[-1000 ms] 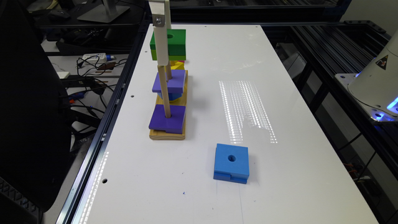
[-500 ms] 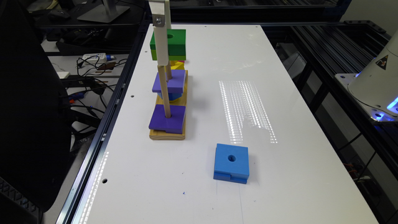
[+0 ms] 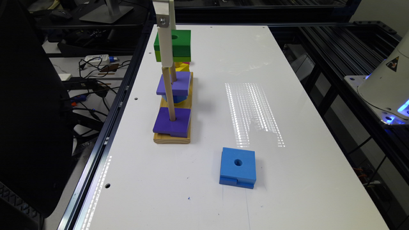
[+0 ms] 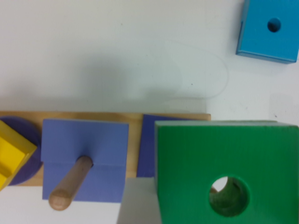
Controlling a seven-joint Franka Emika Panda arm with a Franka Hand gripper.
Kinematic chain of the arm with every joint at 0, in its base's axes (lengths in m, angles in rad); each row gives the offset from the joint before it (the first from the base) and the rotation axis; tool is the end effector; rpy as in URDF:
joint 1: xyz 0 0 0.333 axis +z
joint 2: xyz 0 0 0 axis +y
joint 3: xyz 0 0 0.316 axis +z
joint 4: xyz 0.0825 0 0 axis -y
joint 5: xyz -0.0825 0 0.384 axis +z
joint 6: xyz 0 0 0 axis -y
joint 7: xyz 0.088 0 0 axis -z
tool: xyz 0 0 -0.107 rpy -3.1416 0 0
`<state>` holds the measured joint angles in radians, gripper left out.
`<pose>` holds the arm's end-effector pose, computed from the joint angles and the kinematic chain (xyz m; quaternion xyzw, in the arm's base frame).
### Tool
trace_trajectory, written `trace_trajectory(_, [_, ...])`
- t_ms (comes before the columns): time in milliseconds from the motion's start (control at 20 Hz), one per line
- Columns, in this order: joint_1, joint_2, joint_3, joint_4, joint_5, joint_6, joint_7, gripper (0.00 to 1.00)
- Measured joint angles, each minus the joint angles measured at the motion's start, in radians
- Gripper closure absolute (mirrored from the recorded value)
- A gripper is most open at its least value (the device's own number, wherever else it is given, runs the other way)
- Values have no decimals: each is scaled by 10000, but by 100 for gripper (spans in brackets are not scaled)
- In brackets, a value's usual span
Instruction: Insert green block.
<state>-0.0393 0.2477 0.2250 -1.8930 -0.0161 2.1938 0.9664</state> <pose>0.6092 0.1069 0.3828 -0.9243 0.3799 -0.0137 0.0334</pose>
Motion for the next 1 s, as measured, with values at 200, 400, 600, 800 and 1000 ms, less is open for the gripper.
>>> trace_trajectory(200, [-10, 0, 0, 3, 0, 24, 0, 100])
trace_trajectory(400, [-11, 0, 0, 3, 0, 34, 0, 100])
trace_trajectory(600, [-7, 0, 24, 4, 2, 63, 2, 100])
trace_trajectory(800, [14, 1, 46, 5, 3, 93, 11, 100])
trace_trajectory(1000, [31, 13, 49, 9, 3, 149, 13, 100])
